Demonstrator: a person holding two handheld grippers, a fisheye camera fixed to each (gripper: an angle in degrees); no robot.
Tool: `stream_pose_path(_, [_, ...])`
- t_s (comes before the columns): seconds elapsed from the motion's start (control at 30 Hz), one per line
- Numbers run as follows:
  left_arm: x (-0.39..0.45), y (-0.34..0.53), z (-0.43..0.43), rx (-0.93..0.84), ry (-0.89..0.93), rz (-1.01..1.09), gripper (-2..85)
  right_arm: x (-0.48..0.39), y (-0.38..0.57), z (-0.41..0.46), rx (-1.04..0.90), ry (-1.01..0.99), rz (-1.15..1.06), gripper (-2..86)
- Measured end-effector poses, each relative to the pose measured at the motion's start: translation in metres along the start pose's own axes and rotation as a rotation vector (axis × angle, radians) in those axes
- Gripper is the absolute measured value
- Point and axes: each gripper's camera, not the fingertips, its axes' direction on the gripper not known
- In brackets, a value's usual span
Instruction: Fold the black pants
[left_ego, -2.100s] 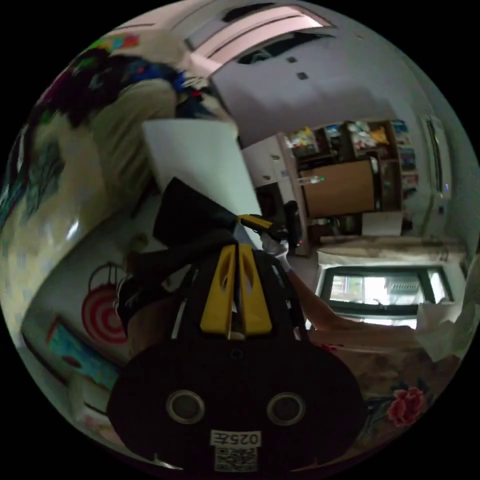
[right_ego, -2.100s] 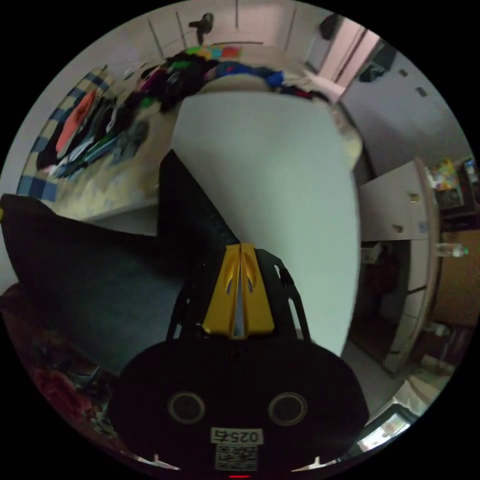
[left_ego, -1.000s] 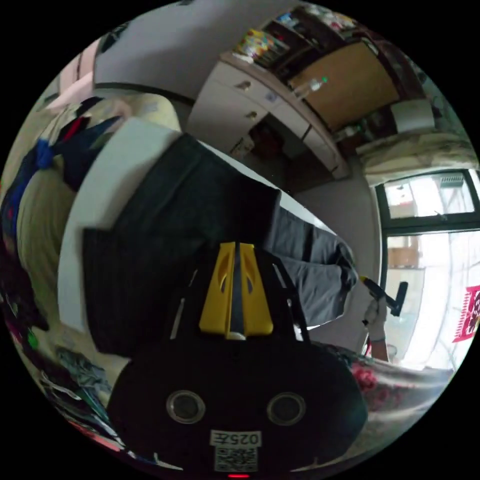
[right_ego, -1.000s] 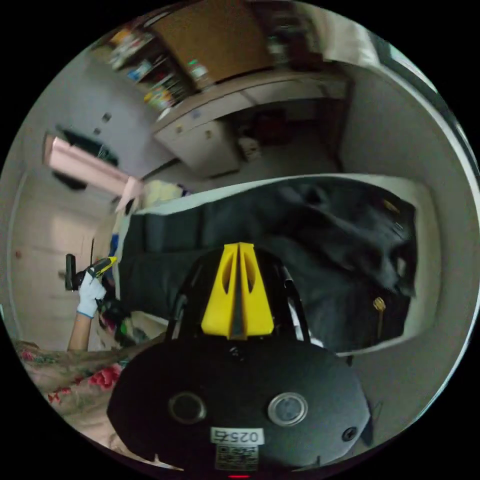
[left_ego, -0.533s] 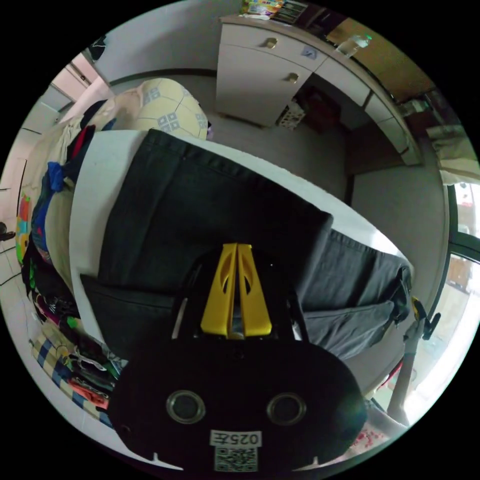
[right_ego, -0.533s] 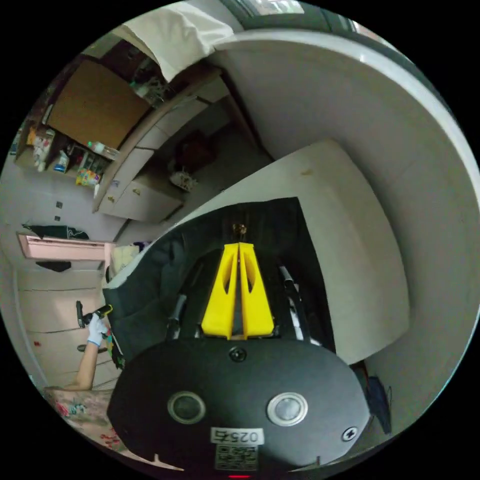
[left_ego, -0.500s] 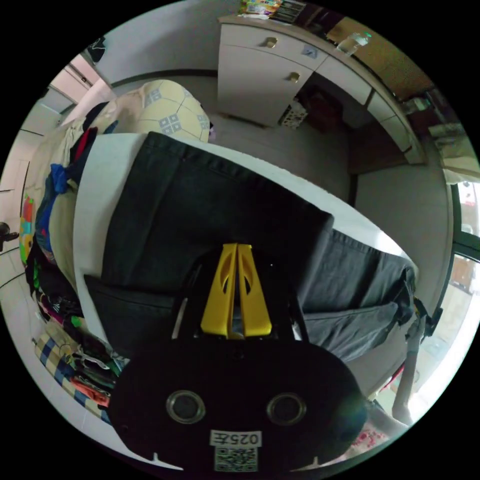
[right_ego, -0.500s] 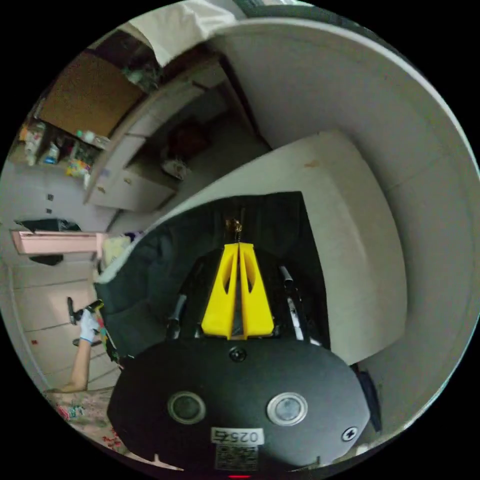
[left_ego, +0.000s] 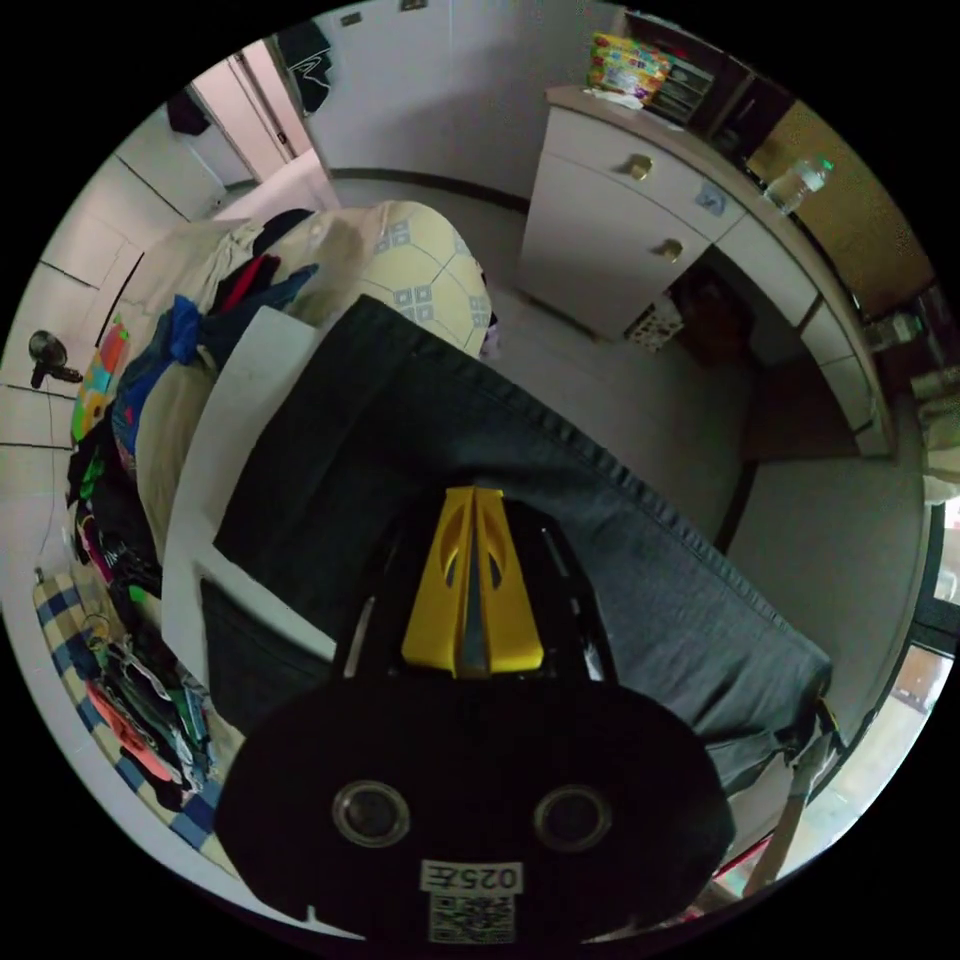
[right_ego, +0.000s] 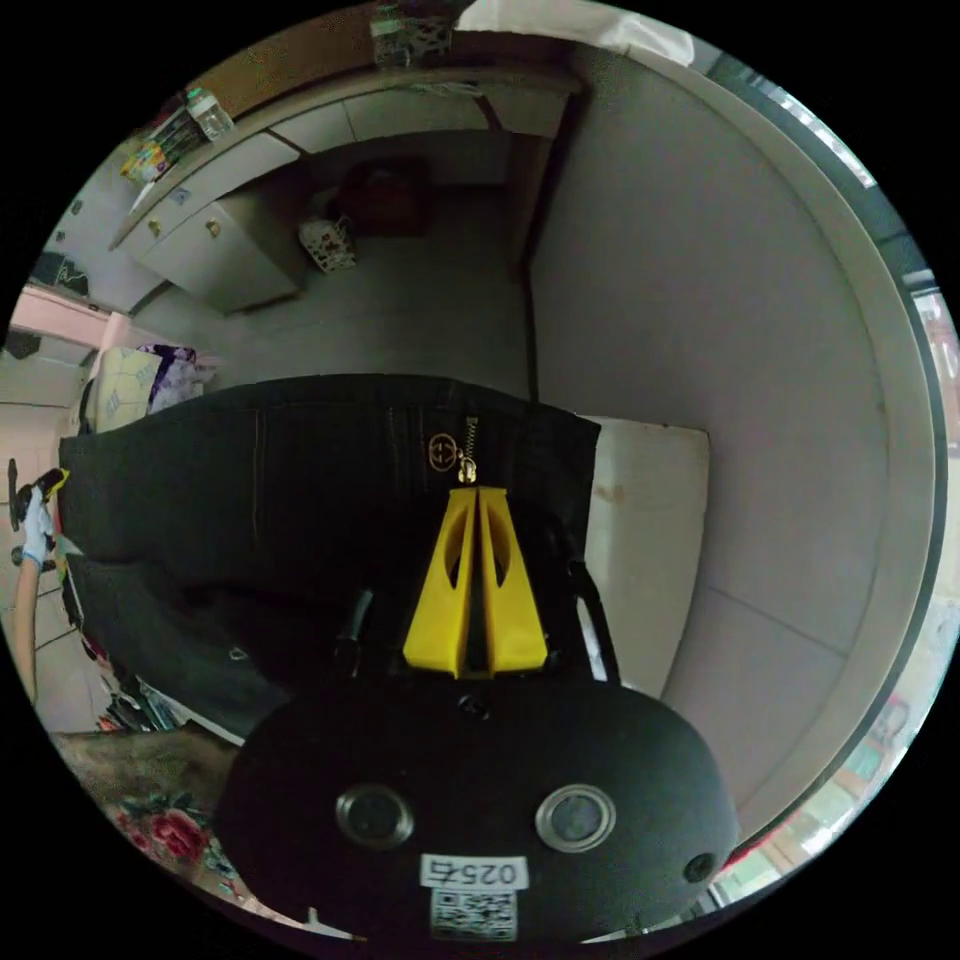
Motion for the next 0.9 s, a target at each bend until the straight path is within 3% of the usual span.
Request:
stream_pose_path(0.1, [0.002, -0.002, 0.008, -0.001, -0.027, 0.027, -0.8, 0.029, 0.018, -0.011, 0.043, -0.122, 0.039, -0.8])
stream_pose_path(0.2, [0.02, 0.034, -0.018, 0.127, 0.138, 0.147, -0.8, 0.058, 0.057, -0.042, 0.112, -0.254, 0.088, -0.1])
stream_pose_path(0.3, [0.079, 0.104, -0.024, 0.07, 0.352, 0.437, -0.3, 0.075, 0.115, -0.07, 0.139, -0.233, 0.129, 4.0])
stream_pose_path(0.43, [0.19, 0.235, 0.015, -0.223, 0.512, 0.967, 4.1, 0.103, 0.199, -0.07, 0.053, -0.262, 0.26, 14.1])
stream_pose_path(0.57, [0.235, 0.319, 0.061, -0.402, 0.447, 1.277, 7.4, 0.131, 0.263, -0.038, 0.033, -0.393, 0.504, 14.7])
stream_pose_path(0.73, [0.24, 0.367, 0.102, -0.329, 0.198, 1.582, 7.9, 0.141, 0.294, -0.025, 0.169, -0.402, 0.748, 13.8])
stream_pose_path(0.8, [0.233, 0.376, 0.114, -0.202, 0.103, 1.64, 7.1, 0.134, 0.292, -0.022, 0.17, -0.375, 0.769, 12.1])
stream_pose_path(0.9, [0.224, 0.389, 0.127, -0.088, -0.025, 1.711, 5.3, 0.111, 0.286, -0.022, 0.189, -0.185, 0.778, 10.3])
